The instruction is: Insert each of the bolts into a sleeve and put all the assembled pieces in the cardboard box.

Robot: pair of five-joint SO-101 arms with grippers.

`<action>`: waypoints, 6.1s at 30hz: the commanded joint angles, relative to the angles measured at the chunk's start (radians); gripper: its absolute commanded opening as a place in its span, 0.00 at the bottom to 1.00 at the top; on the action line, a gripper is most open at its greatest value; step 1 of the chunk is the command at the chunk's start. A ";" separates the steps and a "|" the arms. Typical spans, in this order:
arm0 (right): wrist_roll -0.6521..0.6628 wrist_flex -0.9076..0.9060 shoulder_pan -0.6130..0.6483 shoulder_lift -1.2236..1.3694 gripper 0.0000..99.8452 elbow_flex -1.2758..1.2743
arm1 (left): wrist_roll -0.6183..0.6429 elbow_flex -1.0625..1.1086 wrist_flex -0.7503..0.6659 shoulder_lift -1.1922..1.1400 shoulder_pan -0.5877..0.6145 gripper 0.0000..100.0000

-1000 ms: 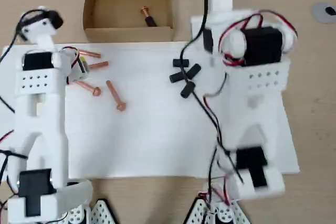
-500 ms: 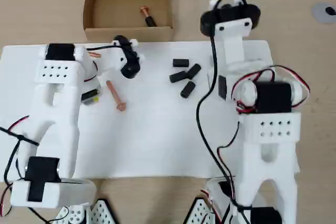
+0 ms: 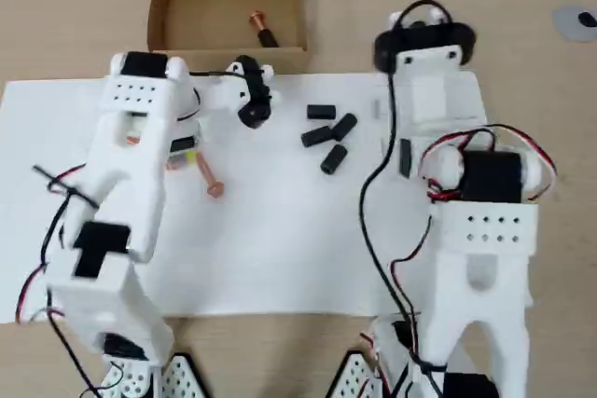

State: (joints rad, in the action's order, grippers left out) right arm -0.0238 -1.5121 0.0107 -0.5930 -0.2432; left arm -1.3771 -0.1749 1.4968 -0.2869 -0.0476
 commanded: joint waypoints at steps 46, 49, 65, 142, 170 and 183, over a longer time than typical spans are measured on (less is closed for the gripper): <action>0.005 0.020 -0.062 -0.027 0.13 0.001 | 1.761 -0.284 0.183 -0.423 -0.061 0.01; 0.005 0.020 -0.062 -0.027 0.13 0.001 | 1.732 -0.322 0.190 -0.423 -0.061 0.01; 0.000 0.015 -0.059 -0.028 0.13 0.002 | 0.483 -0.256 0.258 0.067 -0.075 0.01; 0.000 -0.046 -0.058 -0.027 0.12 -0.002 | 2.794 0.551 -0.040 0.424 -0.041 0.11; 0.000 -0.041 -0.058 -0.027 0.12 0.002 | 2.776 0.741 -0.308 0.417 -0.044 0.11; 0.000 -0.048 -0.058 -0.028 0.12 0.004 | 2.674 0.867 -0.416 0.417 -0.044 0.11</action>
State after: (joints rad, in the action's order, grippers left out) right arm -0.0238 -1.5597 -0.0384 -0.5930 -0.2478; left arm 1.3111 0.6859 1.1024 0.1258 -0.1028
